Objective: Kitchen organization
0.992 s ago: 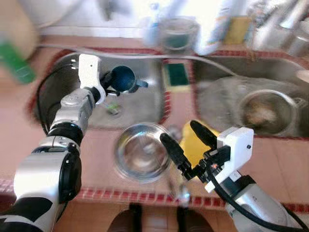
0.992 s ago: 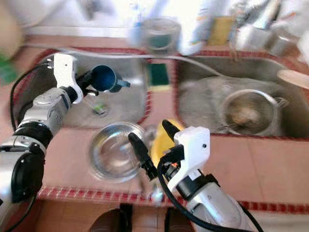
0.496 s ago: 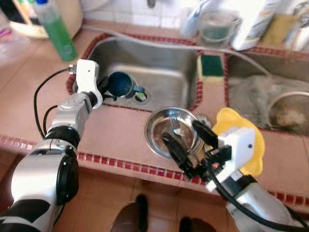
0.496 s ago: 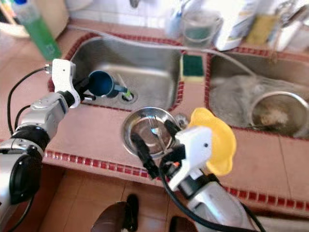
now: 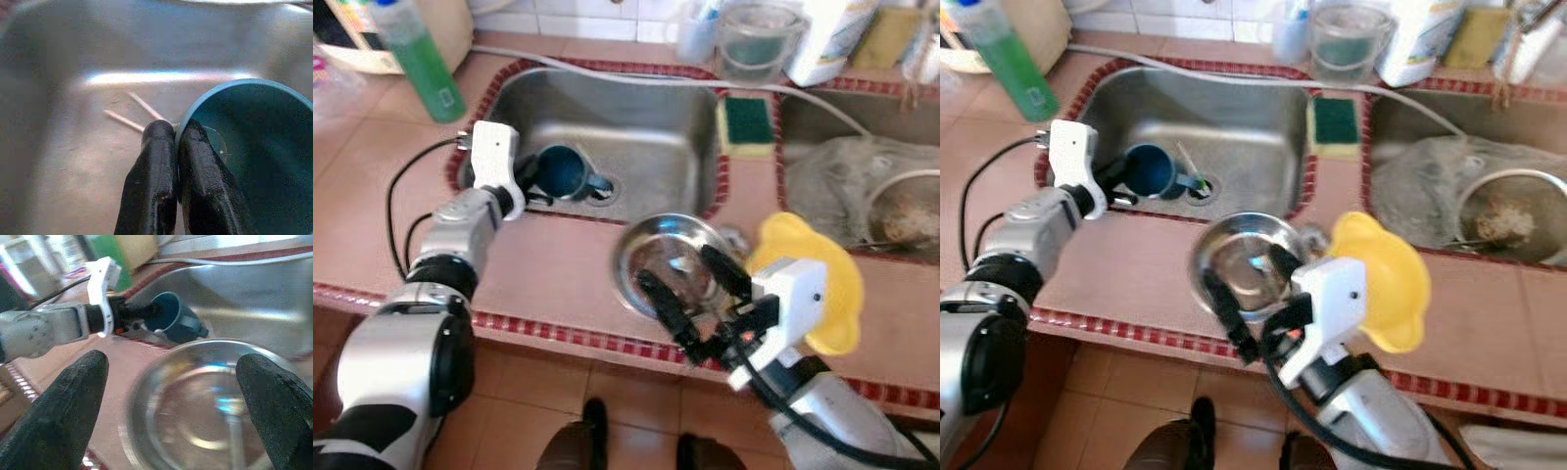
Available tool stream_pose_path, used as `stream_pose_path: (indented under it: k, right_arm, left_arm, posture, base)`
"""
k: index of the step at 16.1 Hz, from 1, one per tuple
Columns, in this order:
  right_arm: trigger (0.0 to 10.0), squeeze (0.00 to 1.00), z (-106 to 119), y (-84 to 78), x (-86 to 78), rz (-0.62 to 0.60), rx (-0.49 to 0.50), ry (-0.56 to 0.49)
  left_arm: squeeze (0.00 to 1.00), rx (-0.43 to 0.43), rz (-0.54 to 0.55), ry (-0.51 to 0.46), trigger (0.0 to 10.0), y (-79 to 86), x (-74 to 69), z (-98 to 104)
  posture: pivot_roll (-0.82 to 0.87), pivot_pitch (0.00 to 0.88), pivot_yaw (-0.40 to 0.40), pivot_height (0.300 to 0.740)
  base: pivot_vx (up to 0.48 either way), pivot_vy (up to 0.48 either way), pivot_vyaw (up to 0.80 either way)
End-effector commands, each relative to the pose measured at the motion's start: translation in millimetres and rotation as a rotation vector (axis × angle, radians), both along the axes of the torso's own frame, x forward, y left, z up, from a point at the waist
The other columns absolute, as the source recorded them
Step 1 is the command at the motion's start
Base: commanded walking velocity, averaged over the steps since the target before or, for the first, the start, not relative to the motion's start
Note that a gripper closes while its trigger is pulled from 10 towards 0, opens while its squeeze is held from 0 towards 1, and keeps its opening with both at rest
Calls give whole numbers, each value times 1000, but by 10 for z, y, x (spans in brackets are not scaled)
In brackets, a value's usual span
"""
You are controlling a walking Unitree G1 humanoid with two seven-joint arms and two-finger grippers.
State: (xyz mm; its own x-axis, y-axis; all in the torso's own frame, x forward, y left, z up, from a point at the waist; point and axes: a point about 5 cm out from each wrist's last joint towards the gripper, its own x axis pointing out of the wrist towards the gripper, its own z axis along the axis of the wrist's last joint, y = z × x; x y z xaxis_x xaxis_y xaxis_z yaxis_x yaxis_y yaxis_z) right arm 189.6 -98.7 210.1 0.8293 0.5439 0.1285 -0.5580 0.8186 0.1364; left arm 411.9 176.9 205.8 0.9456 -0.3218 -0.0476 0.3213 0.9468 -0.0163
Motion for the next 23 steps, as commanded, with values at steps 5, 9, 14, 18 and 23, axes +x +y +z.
stream_pose_path:
  k: [5,9,14,18,23]
  right_arm:
    - [10000,0,8,36,-42,23,13,3]
    - [10000,0,6,37,-43,22,15,3]
    - [10000,0,8,37,-38,21,16,3]
    - [10000,0,7,38,-24,19,16,-1]
    - [10000,0,87,-72,174,-94,42,-75]
  left_arm:
    - [4,-5,-15,-1,10000,20,3,38]
    - [1000,-23,-16,1,10000,29,3,45]
    - [1000,-19,-15,3,10000,29,5,48]
    - [0,-2,-13,1,10000,19,8,52]
    - [0,-52,22,-86,10000,43,25,205]
  posture:
    - [-282,294,44,740]
    - [-281,293,45,740]
    - [-282,293,47,740]
    - [-277,288,49,740]
    - [-258,256,67,740]
  base:
    - [0,0,0]
    - [0,0,0]
    - [0,0,0]
    - [0,0,0]
    - [0,0,0]
